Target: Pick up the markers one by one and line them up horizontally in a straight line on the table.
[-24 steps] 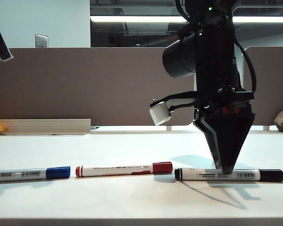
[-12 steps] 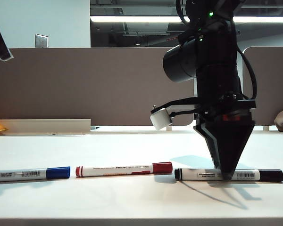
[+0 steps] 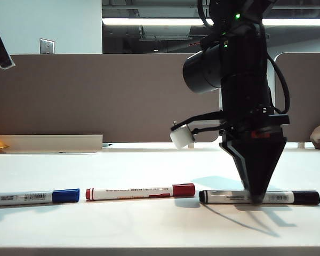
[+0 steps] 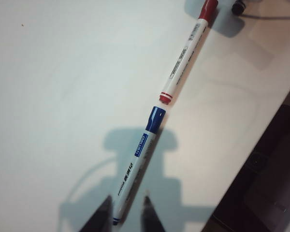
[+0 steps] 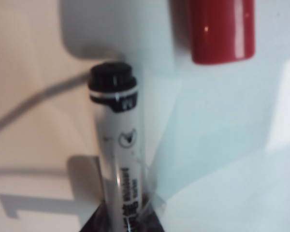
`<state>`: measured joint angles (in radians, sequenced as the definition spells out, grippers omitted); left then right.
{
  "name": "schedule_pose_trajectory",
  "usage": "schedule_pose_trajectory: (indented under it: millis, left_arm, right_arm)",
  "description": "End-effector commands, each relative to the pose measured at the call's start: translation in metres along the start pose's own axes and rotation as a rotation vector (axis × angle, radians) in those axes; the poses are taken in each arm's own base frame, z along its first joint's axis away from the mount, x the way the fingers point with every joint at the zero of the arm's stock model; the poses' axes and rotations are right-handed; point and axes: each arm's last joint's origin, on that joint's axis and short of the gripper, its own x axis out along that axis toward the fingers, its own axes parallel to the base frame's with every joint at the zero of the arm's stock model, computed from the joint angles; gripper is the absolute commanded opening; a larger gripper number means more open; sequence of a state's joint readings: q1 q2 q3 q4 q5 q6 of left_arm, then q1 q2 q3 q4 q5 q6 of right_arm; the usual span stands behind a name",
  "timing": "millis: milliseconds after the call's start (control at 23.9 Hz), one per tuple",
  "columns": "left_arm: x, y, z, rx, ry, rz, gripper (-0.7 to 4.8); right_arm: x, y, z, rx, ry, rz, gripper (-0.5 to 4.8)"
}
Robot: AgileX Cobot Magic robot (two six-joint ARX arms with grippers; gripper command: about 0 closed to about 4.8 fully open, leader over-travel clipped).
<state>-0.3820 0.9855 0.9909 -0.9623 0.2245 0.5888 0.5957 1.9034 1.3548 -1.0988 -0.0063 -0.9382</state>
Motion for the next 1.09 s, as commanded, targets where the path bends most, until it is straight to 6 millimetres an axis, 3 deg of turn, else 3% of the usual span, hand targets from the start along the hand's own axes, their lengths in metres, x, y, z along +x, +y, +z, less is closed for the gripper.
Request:
schedule_pose_trajectory:
  millis: [42, 418, 1086]
  left_arm:
    - [-0.001, 0.0, 0.001, 0.001, -0.012, 0.002, 0.79]
    - [-0.001, 0.0, 0.001, 0.003, -0.017, 0.005, 0.79]
    - [-0.001, 0.001, 0.002, 0.005, -0.025, 0.011, 0.79]
  right_arm:
    - [0.003, 0.0, -0.005, -0.034, 0.078, -0.01, 0.82]
    - [0.004, -0.004, -0.01, -0.146, 0.127, -0.022, 0.81]
    - [0.004, -0.017, -0.002, -0.134, 0.081, -0.176, 0.8]
